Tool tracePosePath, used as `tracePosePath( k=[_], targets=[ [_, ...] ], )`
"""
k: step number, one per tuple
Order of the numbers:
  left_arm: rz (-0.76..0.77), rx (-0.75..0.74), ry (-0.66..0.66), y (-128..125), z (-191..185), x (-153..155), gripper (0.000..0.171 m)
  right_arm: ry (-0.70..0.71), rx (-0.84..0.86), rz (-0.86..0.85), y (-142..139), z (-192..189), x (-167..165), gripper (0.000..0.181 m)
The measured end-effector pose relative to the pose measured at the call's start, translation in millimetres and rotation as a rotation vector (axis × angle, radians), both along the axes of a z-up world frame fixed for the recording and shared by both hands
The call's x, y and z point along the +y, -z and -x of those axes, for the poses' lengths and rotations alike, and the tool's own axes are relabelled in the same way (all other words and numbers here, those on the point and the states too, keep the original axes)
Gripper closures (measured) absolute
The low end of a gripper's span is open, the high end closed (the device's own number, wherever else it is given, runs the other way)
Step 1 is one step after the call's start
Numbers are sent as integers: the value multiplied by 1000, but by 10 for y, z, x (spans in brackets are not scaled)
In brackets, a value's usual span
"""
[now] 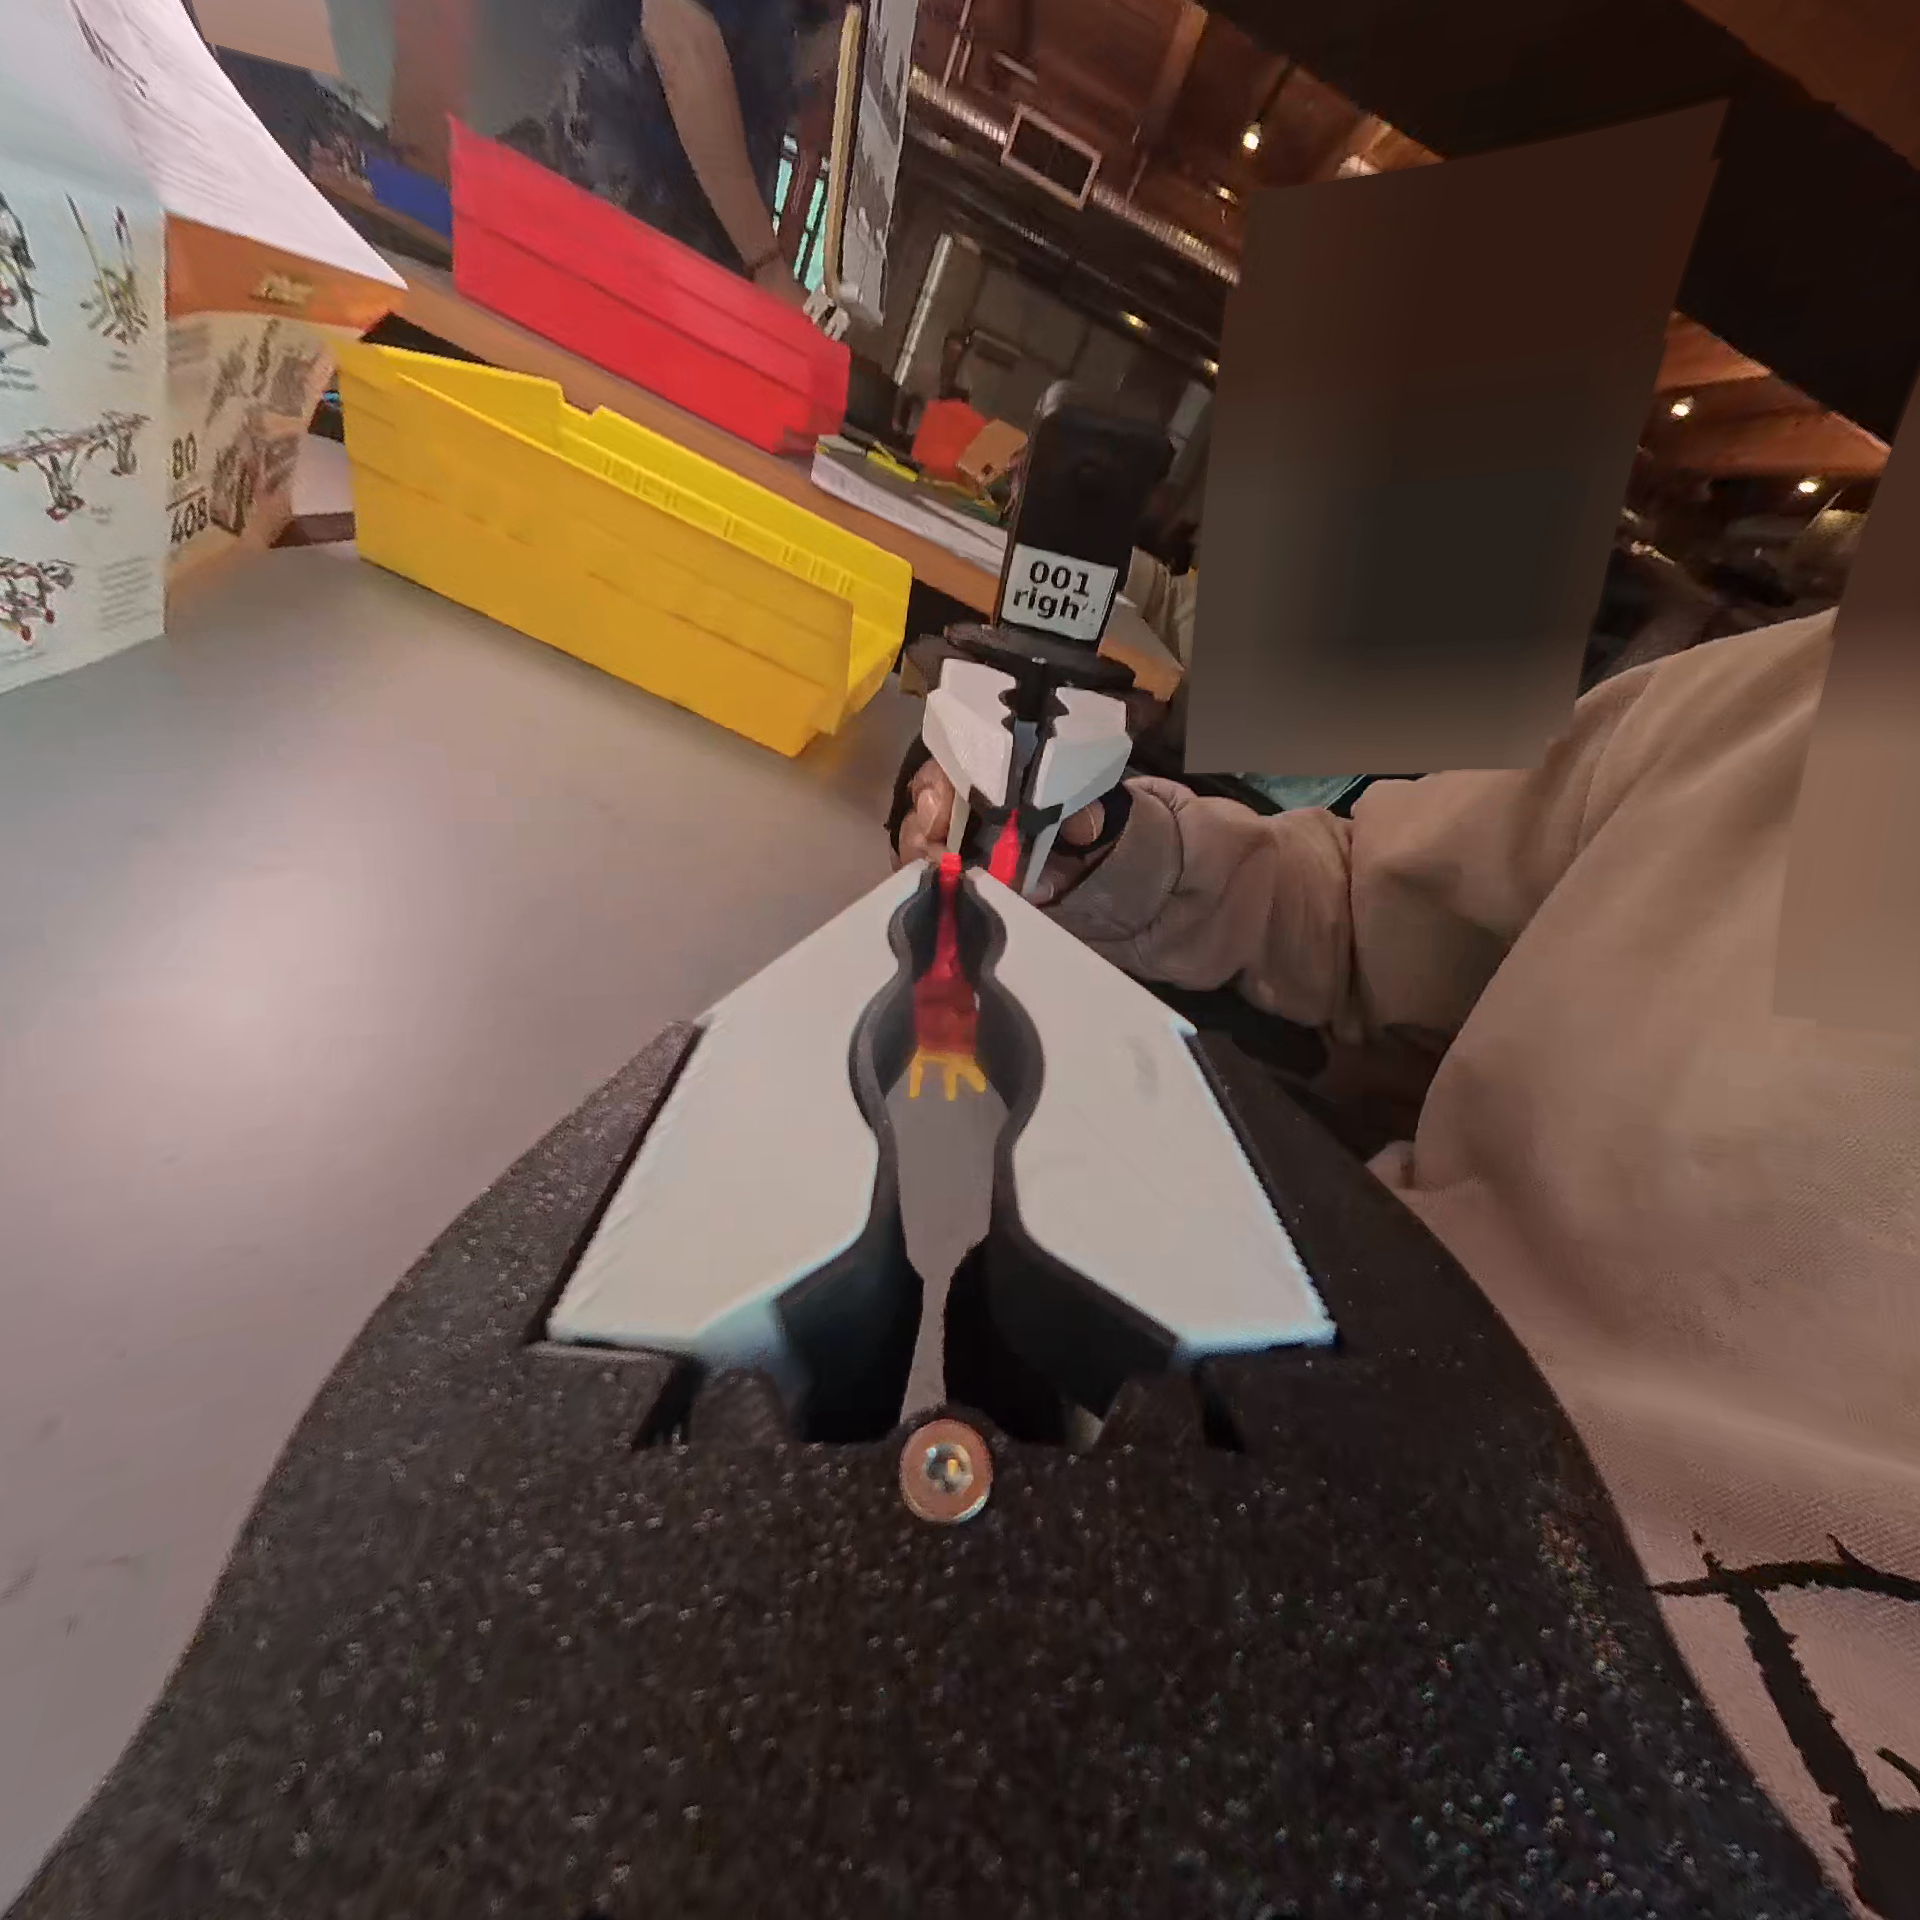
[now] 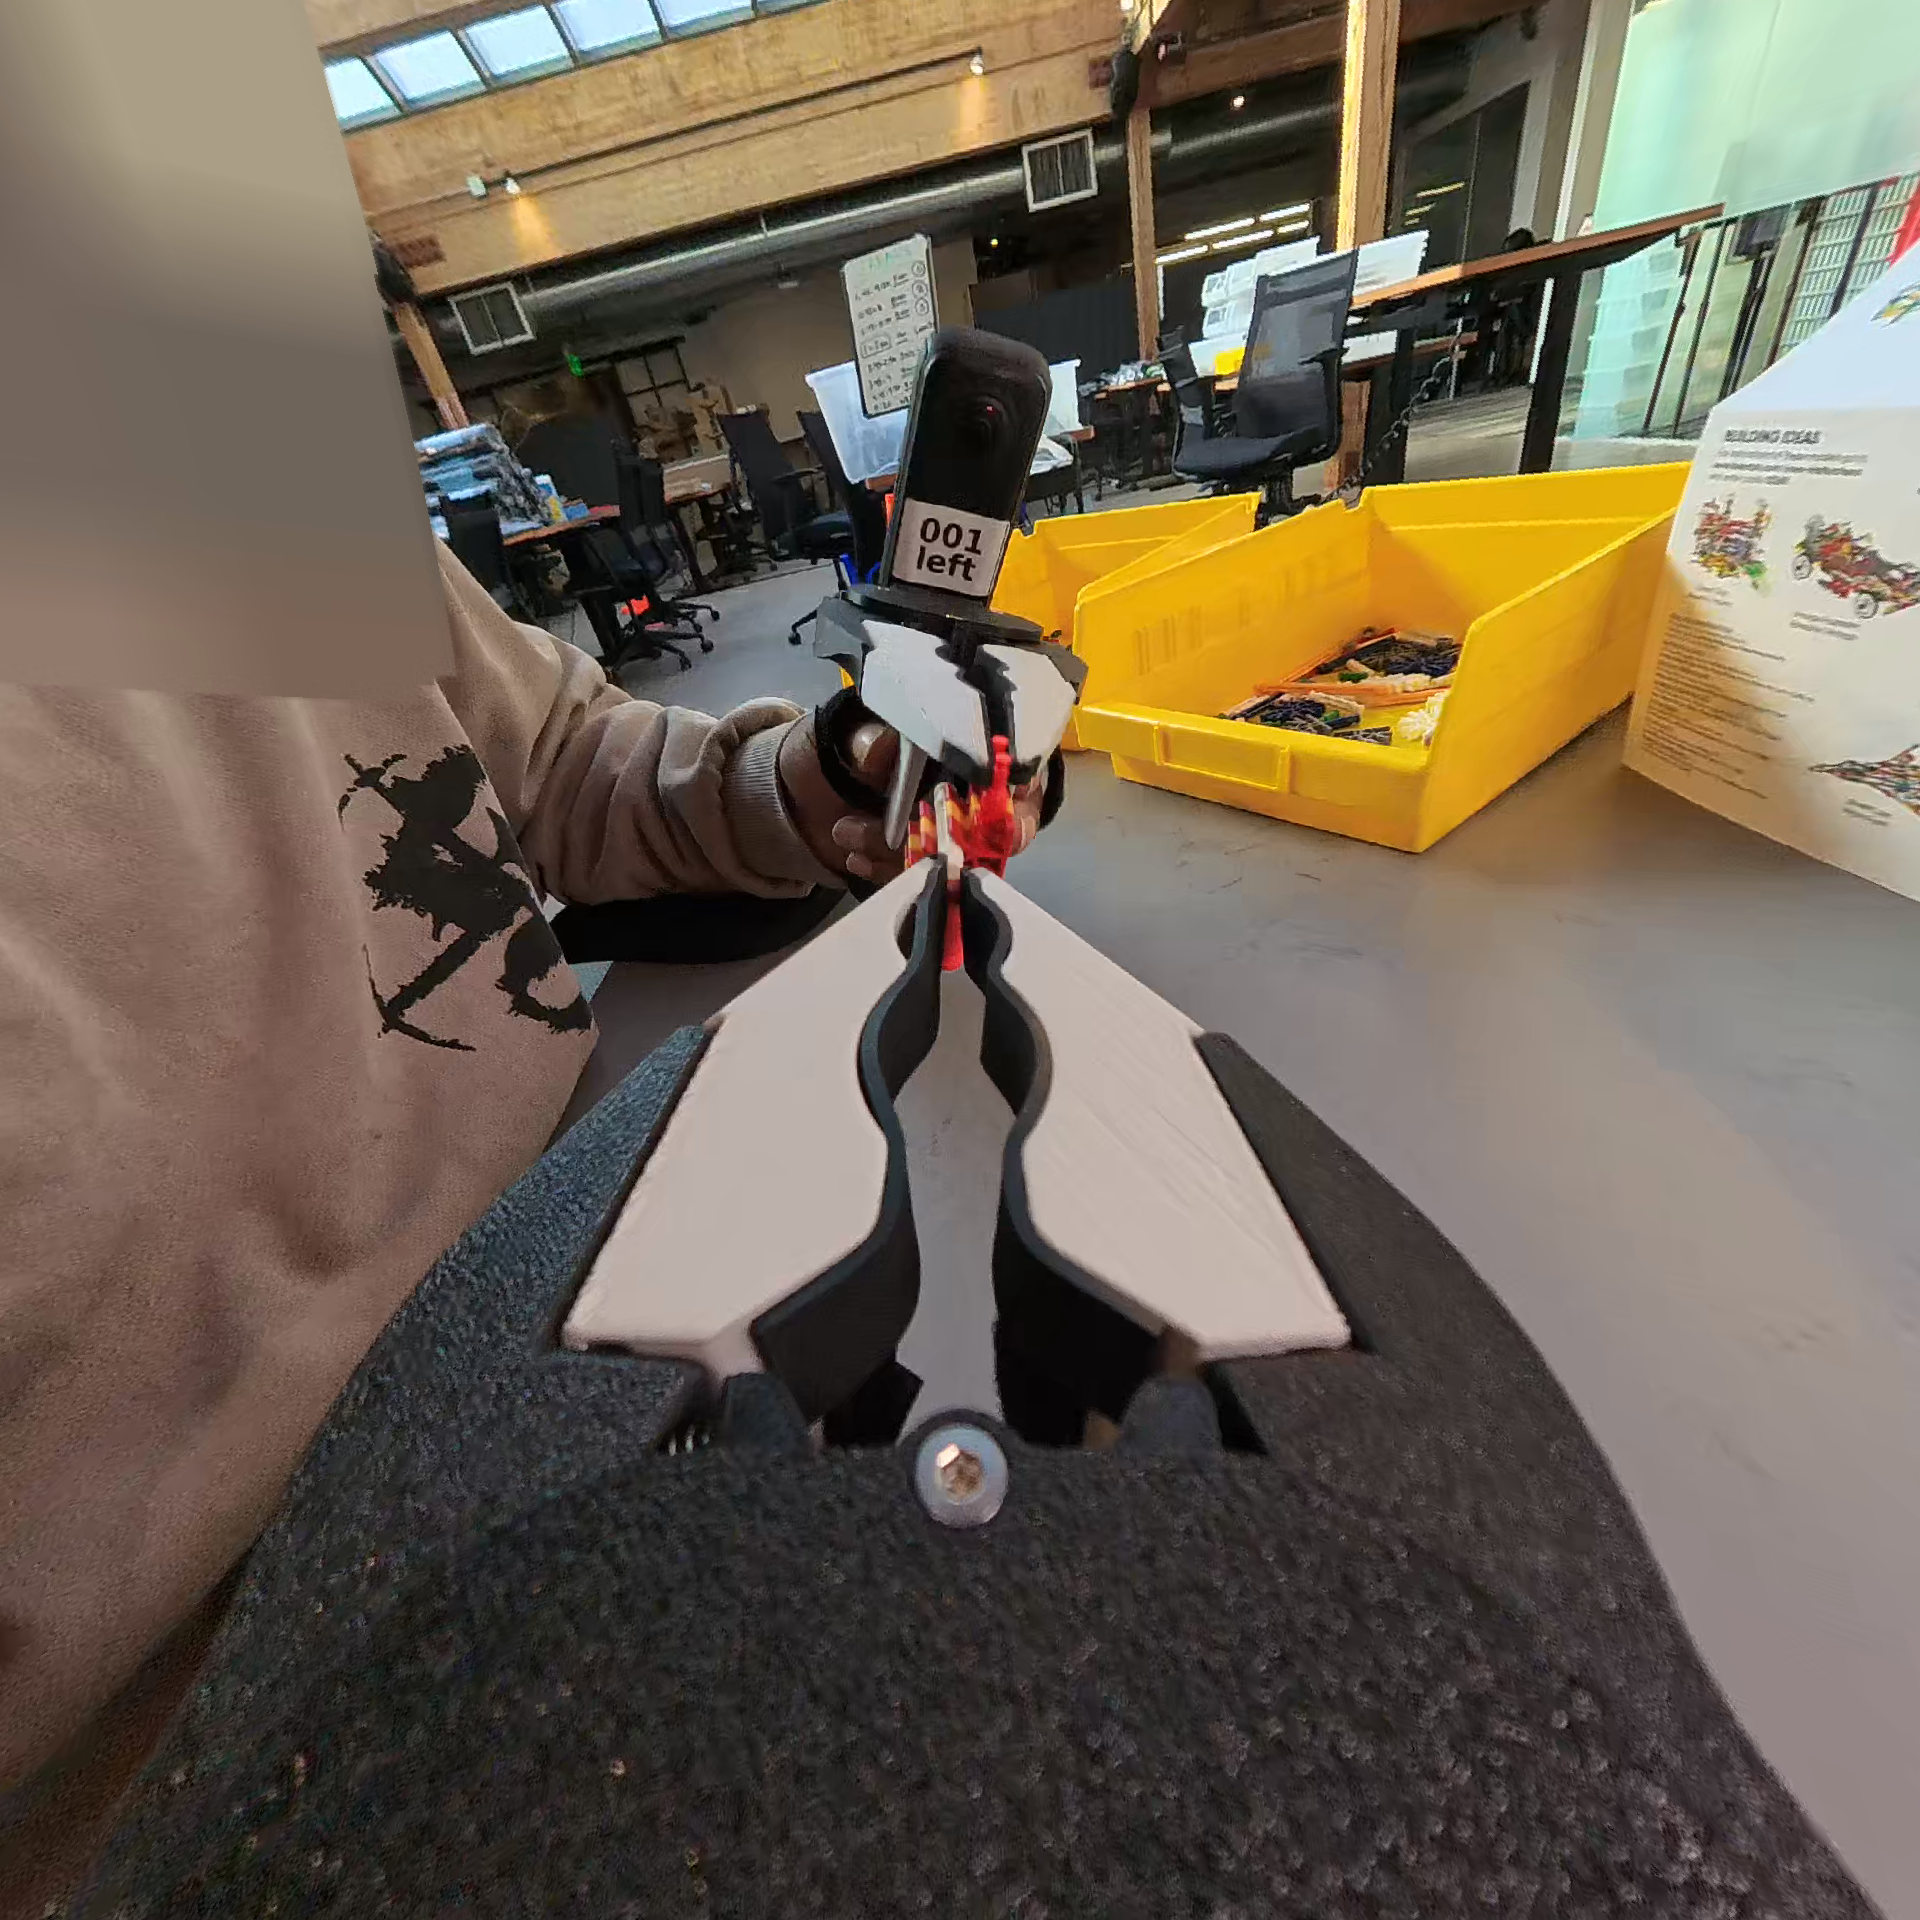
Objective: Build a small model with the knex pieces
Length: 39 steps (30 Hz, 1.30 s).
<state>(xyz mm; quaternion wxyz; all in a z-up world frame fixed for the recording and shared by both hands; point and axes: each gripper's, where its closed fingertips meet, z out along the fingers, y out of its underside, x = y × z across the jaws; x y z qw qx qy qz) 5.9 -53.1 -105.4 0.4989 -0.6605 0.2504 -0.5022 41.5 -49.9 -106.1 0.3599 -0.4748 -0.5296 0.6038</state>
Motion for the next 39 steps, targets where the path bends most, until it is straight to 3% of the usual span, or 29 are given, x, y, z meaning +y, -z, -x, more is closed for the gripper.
tracePosePath(
  k=[8, 15, 17, 22, 25, 27, 29, 31, 35, 39],
  targets=[
    [123, -16, 54, 226, -105, 21, 169, 43, -108, 9, 220, 68, 5, 181],
    [161, 371, 88, 817, -283, -75, 163, 65, -57, 124, 130, 47, 71, 181],
    [120, 387, 74, 793, -287, -71, 149, 65, -60, 138, 135, 65, 61, 181],
    [0, 241, 70, 408, -314, -104, 147, 35, -73, 135, 167, 153, -65, 180],
    [-52, 248, 74, 331, -337, -150, 166, 16, -78, 105, 171, 211, -157, 181],
    [-89, 303, 47, 343, -299, -134, 166, 32, -88, 87, 187, 230, -159, 181],
    [-118, 334, -17, 294, -182, -56, 166, 74, -94, 68, 191, 222, -93, 180],
    [-124, 374, -153, 239, 118, 132, 166, 118, -123, 25, 208, 196, -11, 159],
    [-119, 572, -594, 272, 1201, 588, 166, 183, -209, -128, 320, 140, 82, 137],
    [-64, 632, -816, 304, 1906, 732, 166, 175, -279, -216, 469, 148, 28, 125]
  ],
)
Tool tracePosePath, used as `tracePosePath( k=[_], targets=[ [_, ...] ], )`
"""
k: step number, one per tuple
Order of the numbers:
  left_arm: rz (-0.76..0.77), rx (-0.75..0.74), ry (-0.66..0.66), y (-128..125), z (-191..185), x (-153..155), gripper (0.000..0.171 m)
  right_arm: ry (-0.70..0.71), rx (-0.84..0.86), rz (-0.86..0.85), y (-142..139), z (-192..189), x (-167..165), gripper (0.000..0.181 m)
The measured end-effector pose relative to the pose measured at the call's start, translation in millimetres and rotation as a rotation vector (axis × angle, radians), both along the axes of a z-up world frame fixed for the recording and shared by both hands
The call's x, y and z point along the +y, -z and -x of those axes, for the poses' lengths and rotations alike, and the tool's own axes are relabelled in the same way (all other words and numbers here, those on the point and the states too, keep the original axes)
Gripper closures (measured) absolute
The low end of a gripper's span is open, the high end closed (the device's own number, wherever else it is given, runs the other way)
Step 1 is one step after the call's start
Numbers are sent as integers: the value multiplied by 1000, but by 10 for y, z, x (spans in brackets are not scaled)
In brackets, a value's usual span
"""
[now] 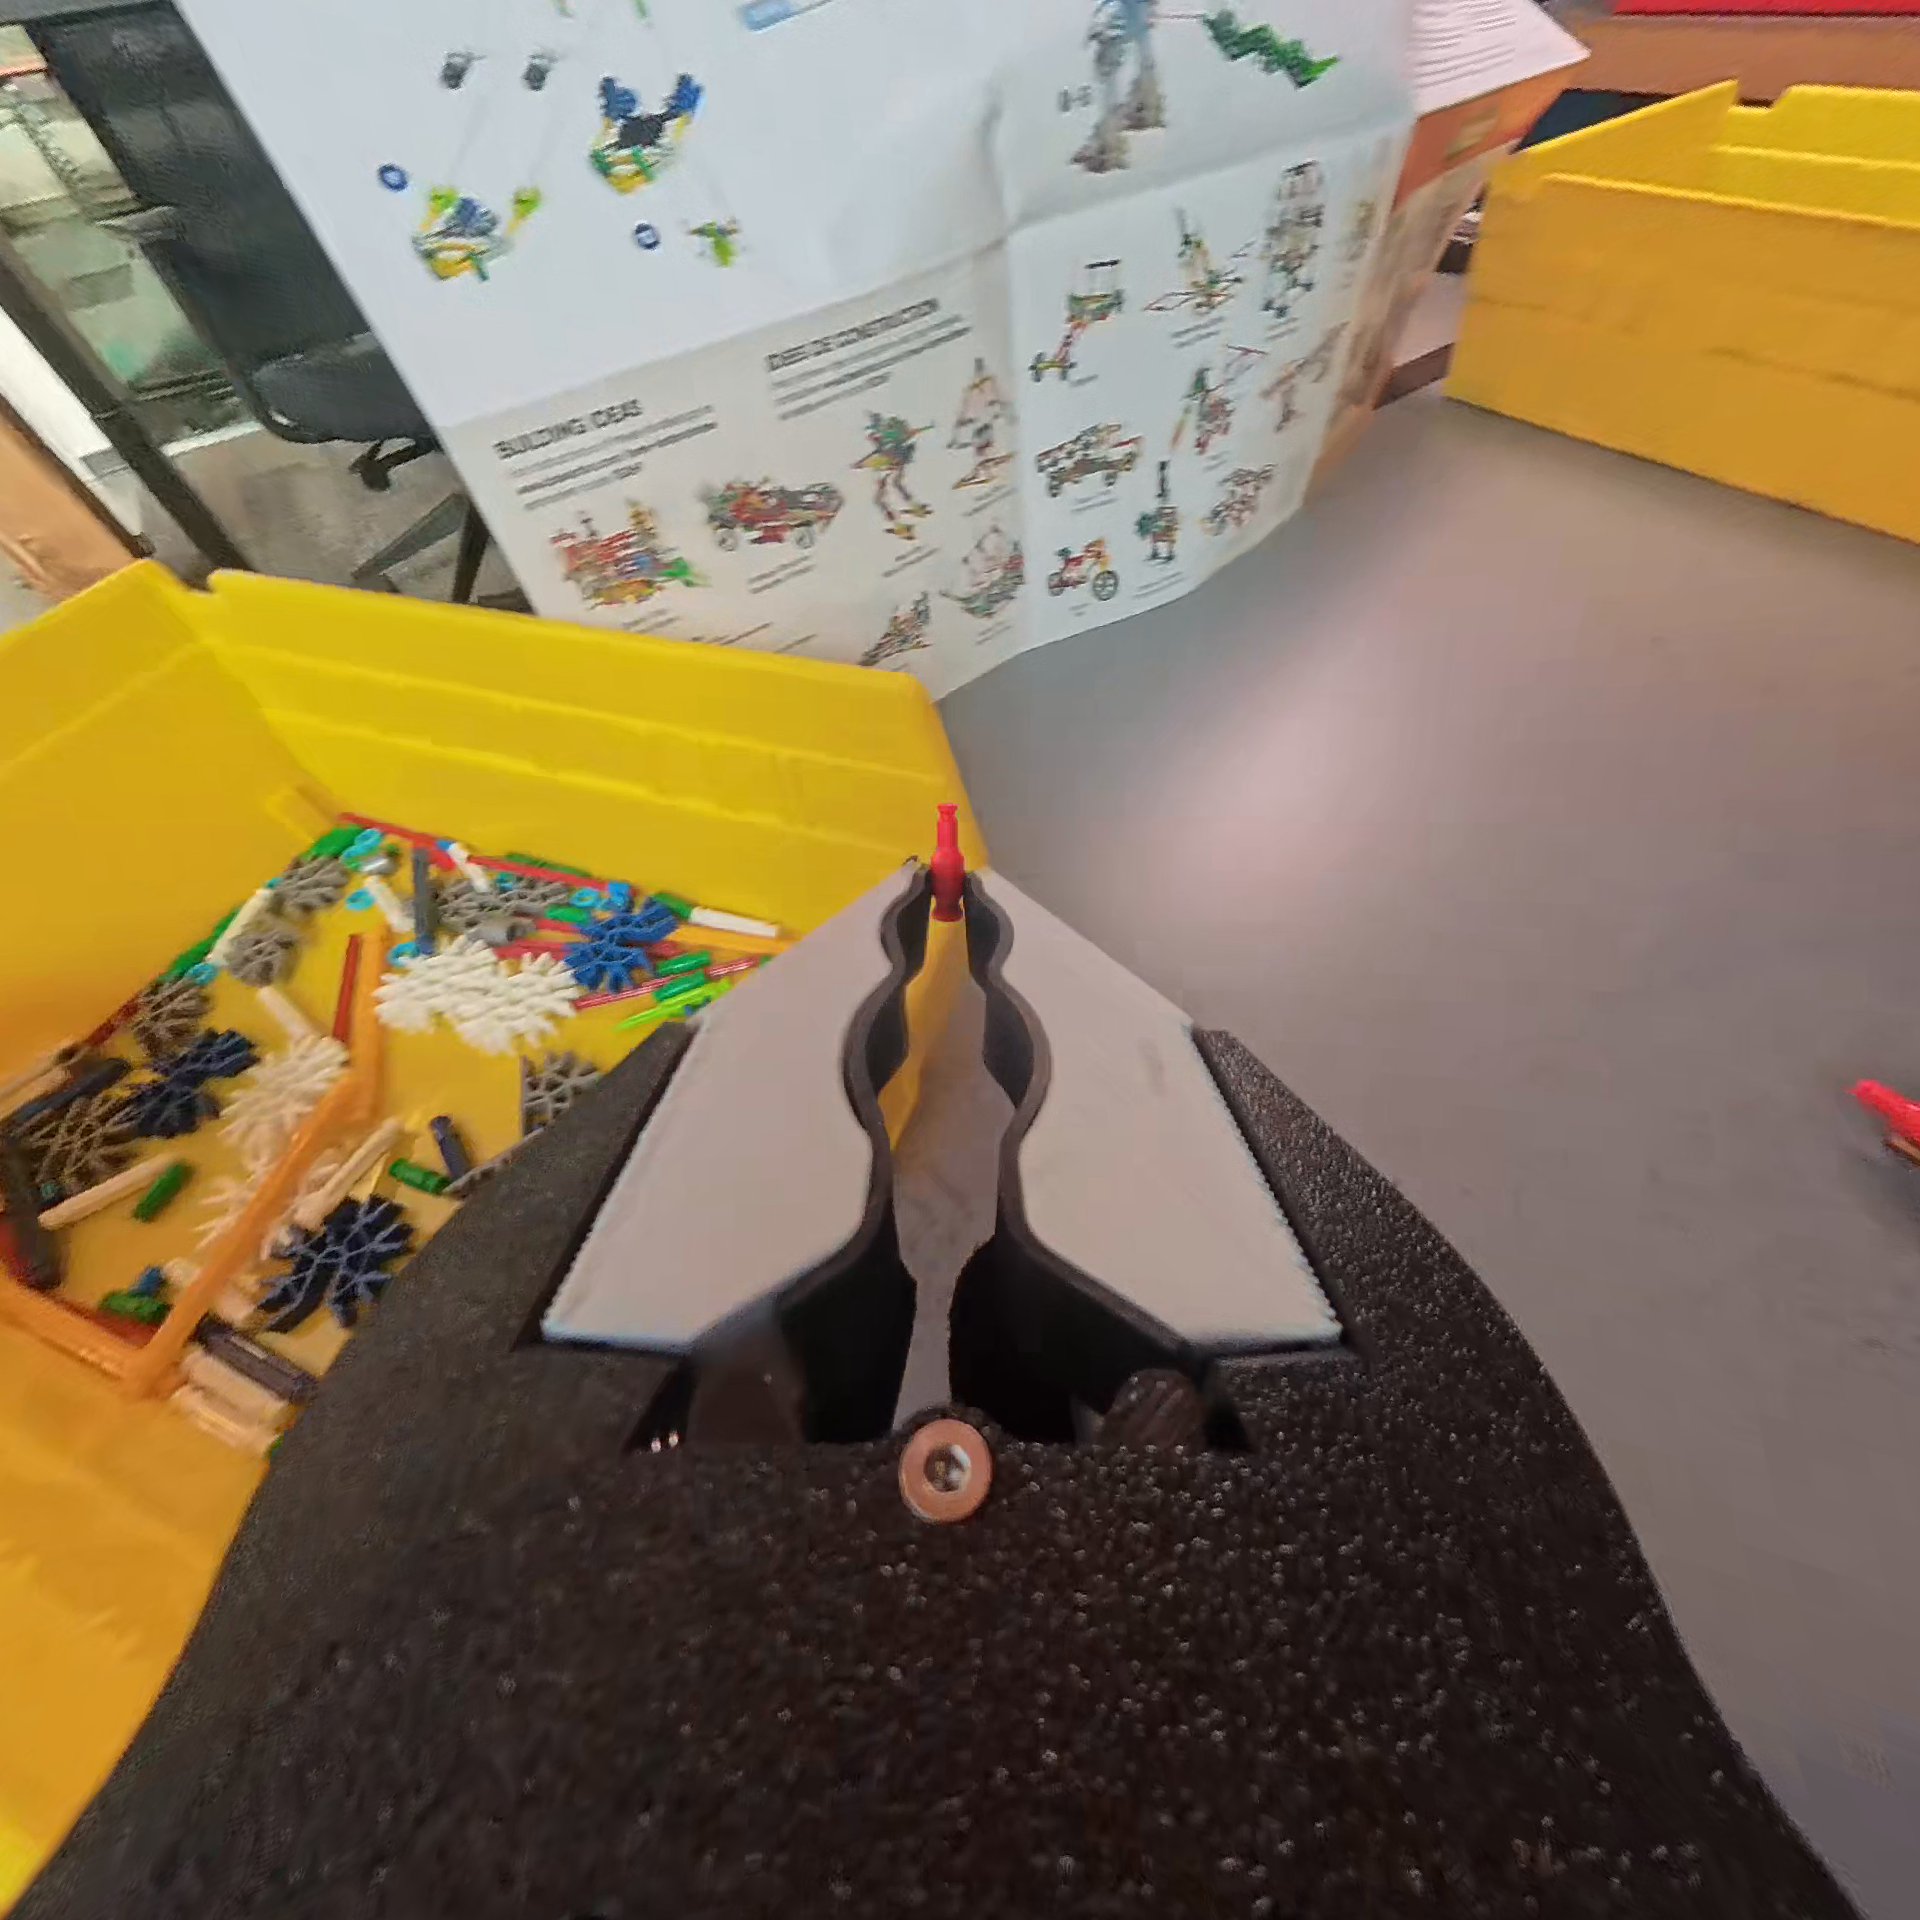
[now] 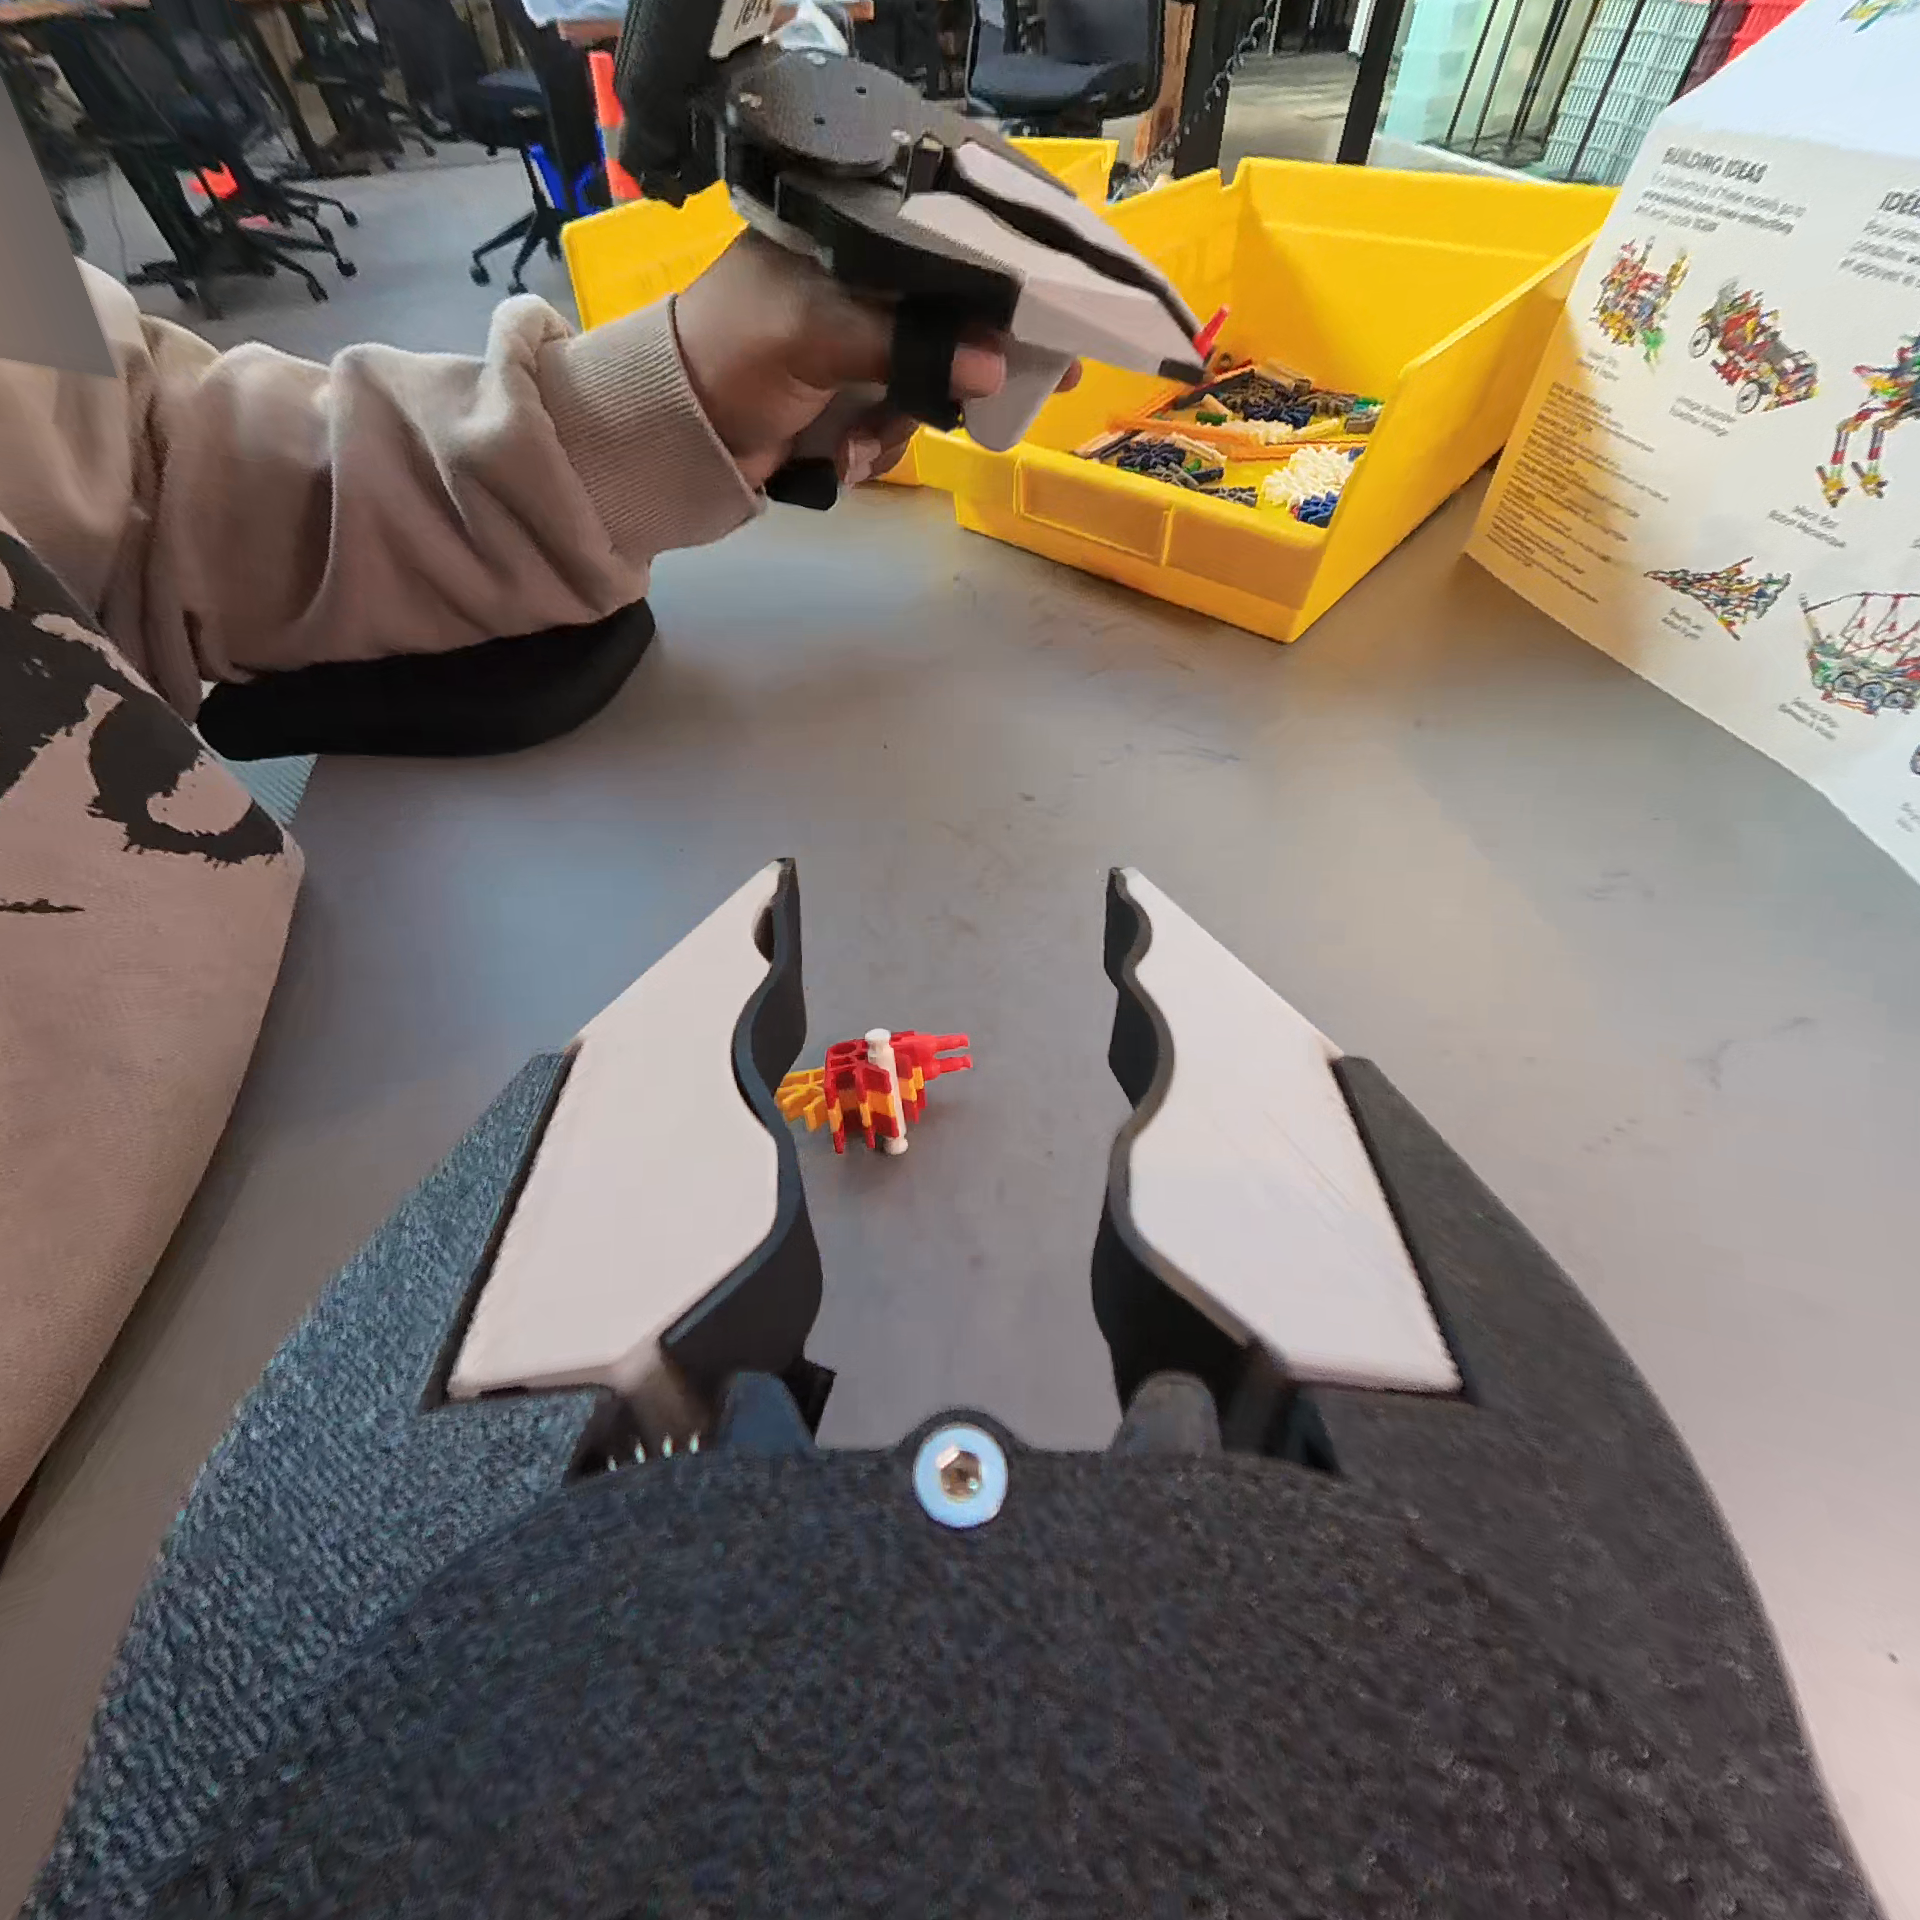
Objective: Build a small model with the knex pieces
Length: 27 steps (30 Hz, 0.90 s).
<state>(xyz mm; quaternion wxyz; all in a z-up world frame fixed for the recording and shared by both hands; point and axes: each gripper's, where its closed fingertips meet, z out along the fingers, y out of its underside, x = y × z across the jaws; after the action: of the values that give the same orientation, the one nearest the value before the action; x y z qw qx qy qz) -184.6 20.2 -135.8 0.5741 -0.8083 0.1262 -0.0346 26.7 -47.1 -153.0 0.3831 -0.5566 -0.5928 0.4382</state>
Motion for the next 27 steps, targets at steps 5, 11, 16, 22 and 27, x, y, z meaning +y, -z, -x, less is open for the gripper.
tracePosePath(
  k=[5, 11, 16, 22, 27],
  targets=[
    [39, 117, -173, 153, 454, 88, 165, -29, -74, -21, 151, -11, -65, 121],
    [81, 222, -275, 282, 668, 169, 165, -46, -131, -33, 263, 7, -102, 119],
    [49, 201, -225, 236, 563, 173, 150, -49, -159, -61, 314, 4, -130, 119],
    [-48, 22, -74, 65, 204, 174, 132, -56, -194, -63, 376, -4, -143, 119],
    [-17, -161, 204, 39, -437, 41, 127, -79, -286, -90, 538, -55, -170, 122]
  ],
)
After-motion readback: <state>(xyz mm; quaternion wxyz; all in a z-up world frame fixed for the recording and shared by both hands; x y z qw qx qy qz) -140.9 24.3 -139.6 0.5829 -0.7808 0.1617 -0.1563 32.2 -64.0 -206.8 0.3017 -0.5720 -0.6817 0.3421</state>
